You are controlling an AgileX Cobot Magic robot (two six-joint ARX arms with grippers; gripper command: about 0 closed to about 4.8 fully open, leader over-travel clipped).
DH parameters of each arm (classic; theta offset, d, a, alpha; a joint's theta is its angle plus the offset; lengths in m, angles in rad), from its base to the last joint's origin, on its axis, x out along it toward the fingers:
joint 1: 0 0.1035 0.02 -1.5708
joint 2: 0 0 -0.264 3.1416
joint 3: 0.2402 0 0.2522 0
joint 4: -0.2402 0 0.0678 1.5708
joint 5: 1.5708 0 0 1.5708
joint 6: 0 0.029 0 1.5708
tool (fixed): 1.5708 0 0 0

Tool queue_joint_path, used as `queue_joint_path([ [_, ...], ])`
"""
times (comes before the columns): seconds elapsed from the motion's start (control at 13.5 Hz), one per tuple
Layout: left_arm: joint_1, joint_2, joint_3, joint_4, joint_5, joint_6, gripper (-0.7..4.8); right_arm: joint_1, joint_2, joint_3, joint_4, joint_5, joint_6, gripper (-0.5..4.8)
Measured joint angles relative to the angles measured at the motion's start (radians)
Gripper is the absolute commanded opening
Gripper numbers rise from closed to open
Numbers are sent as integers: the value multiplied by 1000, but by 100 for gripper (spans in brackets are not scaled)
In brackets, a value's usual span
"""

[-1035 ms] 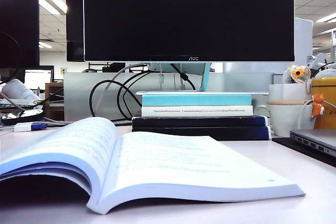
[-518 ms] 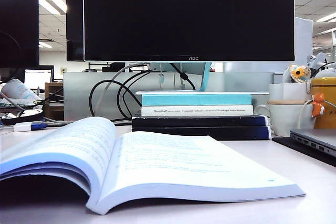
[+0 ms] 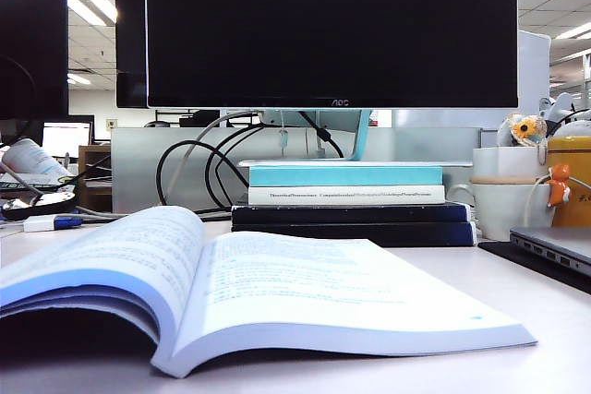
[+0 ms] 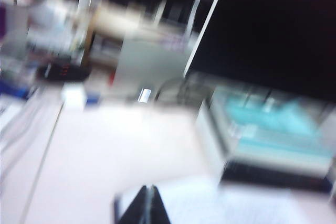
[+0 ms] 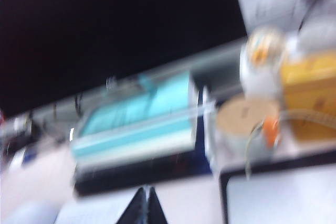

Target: Close the book.

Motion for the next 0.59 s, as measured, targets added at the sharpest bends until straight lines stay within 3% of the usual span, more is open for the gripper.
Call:
queue_joint_path([
  [0.07,0,154,164,-135,49,63,-6,0,188,118,-49,-103,-24,-4],
  [0.15,0,198,217,-157,107,75,-6,1,277,188,-56,-165,-72,-4],
  [0.3,0,219,278,-220,192,72,-6,16,388,274,-92,-240,-162,-4],
  [0.44,0,217,304,-275,209,65,-6,35,476,348,-161,-283,-241,-4],
  [0.59,-15,269,304,-331,226,69,-6,112,566,406,-181,-298,-276,-4],
])
